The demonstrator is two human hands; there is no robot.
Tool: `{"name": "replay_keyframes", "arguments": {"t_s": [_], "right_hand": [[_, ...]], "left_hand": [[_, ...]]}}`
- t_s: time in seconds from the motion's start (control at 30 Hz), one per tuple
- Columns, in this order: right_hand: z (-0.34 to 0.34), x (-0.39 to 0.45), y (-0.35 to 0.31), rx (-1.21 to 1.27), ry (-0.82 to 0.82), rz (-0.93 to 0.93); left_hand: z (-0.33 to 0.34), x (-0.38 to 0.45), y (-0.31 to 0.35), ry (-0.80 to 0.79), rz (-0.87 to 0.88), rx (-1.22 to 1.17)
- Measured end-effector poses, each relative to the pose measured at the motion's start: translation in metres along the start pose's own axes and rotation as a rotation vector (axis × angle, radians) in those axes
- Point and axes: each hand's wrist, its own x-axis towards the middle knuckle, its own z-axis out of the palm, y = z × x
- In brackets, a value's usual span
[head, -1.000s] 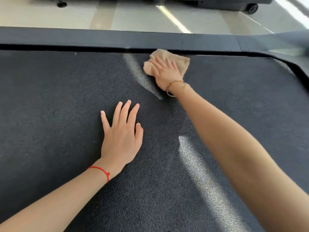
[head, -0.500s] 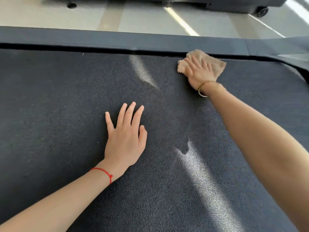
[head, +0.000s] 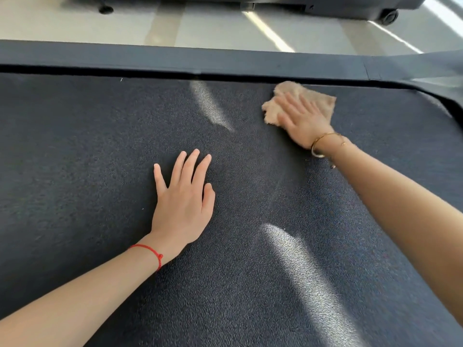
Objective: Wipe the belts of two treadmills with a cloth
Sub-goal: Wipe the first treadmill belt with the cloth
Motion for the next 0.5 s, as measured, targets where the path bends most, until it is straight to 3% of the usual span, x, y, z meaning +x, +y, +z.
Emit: {"name": "replay_keyframes", "arguments": {"t_s": [0.1, 0.17, 0.3, 0.5], "right_hand": [[-0.008, 0.024, 0.016, 0.027, -0.008, 0.196], [-0.005, 0.026, 0.004, 0.051, 0.000, 0.197], [0.006, -0.009, -0.036, 0.070, -0.010, -0.009], [0.024, -0.136, -0.081, 0.082, -0.013, -0.348]], "left_hand": [[-0.001, 0.001, 0.001, 0.006, 0.001, -0.012], [-0.002, 0.000, 0.001, 0.009, 0.003, -0.013], [-0.001, 0.000, 0.000, 0.014, -0.001, -0.020], [0.001, -0.001, -0.001, 0.032, 0.005, -0.029]]}}
